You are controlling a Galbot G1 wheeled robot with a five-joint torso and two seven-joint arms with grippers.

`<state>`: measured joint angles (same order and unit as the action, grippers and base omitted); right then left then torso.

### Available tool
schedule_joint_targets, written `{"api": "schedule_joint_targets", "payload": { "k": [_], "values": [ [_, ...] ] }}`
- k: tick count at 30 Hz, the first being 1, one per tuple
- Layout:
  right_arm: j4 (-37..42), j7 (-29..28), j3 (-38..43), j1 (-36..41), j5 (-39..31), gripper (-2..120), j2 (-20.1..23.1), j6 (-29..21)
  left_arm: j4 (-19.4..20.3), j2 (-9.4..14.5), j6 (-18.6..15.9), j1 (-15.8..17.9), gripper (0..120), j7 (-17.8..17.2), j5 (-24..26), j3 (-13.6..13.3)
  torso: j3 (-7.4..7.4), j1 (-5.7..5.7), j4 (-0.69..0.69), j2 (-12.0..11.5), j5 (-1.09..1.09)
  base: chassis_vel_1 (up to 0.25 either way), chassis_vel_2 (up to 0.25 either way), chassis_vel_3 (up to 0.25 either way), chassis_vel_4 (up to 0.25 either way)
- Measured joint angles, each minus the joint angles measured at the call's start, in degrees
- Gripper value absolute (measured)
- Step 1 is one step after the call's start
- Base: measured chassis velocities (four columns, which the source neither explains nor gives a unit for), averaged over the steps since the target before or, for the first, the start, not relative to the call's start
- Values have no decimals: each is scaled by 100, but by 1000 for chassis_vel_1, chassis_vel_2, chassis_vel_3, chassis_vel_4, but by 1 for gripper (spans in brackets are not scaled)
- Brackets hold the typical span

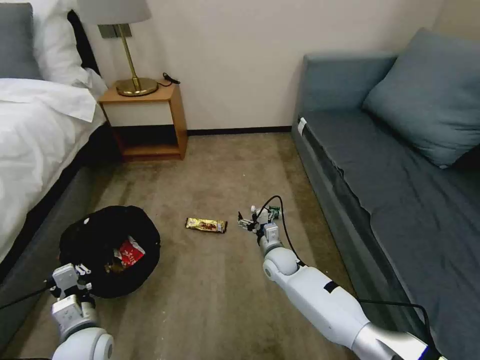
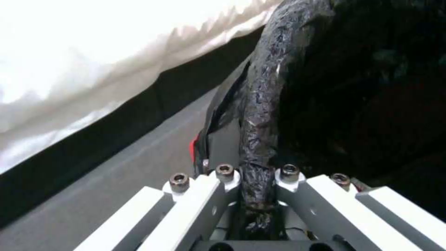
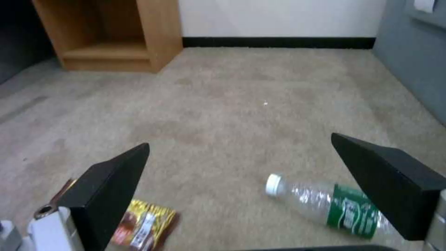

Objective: Pick up the trash bin, then pick up the garbage on the floor and place it into the trash bin.

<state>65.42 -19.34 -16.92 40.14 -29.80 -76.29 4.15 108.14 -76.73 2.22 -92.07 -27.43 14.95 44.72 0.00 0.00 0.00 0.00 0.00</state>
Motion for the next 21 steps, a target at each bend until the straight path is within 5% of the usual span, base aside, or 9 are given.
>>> {"api": "schedule_joint_targets", "payload": {
  "k": [21],
  "values": [
    [148,-81,50,218,178,100,-1,9,62,-12,77,-121,3,0,-66,7,0,0,0,0,0,-118,118,120,-112]
  ]
}}
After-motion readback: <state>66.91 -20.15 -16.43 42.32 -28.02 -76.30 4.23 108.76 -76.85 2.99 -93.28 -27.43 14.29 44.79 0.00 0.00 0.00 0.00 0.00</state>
